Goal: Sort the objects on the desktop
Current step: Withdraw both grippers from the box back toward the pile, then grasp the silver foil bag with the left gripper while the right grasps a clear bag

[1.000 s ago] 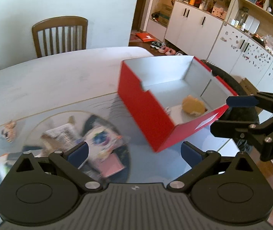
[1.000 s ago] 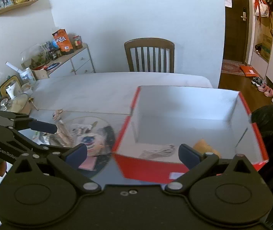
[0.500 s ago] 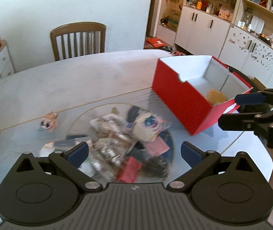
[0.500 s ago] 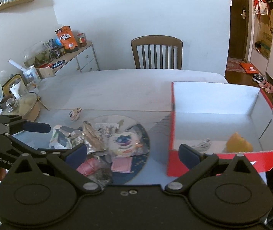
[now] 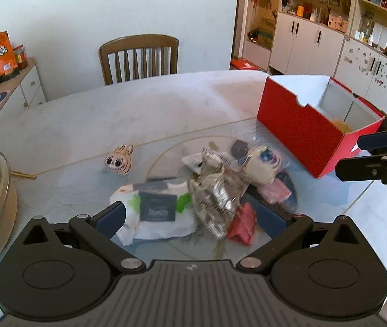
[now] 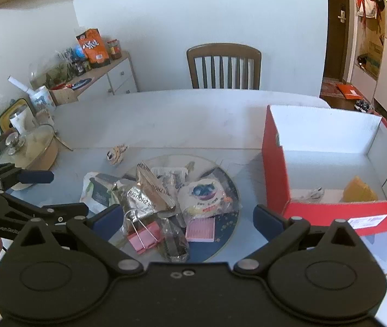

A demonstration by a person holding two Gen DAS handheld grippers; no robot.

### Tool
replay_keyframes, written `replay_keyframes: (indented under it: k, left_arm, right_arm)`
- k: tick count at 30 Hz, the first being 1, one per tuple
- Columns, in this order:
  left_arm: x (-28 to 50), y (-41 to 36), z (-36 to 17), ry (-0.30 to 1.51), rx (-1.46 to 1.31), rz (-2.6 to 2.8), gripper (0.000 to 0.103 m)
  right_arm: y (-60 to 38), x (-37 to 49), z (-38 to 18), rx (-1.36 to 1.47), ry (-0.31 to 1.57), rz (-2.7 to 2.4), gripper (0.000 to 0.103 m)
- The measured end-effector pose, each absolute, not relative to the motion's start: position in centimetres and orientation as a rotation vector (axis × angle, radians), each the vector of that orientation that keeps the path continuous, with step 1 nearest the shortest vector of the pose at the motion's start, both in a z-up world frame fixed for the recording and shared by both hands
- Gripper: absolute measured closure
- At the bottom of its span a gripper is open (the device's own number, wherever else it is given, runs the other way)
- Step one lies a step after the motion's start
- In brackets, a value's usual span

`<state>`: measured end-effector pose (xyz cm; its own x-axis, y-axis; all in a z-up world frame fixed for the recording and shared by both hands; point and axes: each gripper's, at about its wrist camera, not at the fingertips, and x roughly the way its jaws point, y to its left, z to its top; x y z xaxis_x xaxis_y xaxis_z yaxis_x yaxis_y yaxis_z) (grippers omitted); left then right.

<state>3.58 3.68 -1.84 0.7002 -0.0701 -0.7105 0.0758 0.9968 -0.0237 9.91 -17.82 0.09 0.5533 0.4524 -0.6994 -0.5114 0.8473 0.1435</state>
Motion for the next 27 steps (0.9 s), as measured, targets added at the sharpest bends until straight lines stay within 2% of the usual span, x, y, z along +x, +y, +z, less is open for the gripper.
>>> replay_keyframes:
  k: [11,20,27]
  left_arm:
    - [4.0,4.6,-4.2,0.811,0.026,-0.121,0.000]
    - [8.4,3.3,-4.5,0.823,0.051,-0.160,0.000]
    - [12.2,2.2,-6.1,0.889,0.043,-0.182,0.001]
  right_arm:
    - [-16.2,10.2,-2.6,-0.120,0.875,0.553,0.004]
    - [-14.9,10.8,-4.6,-0.143,0.913,0.567,0.006]
    - [-14.6,11.3,-6.3,-0.151,0.957,0.574,0.014]
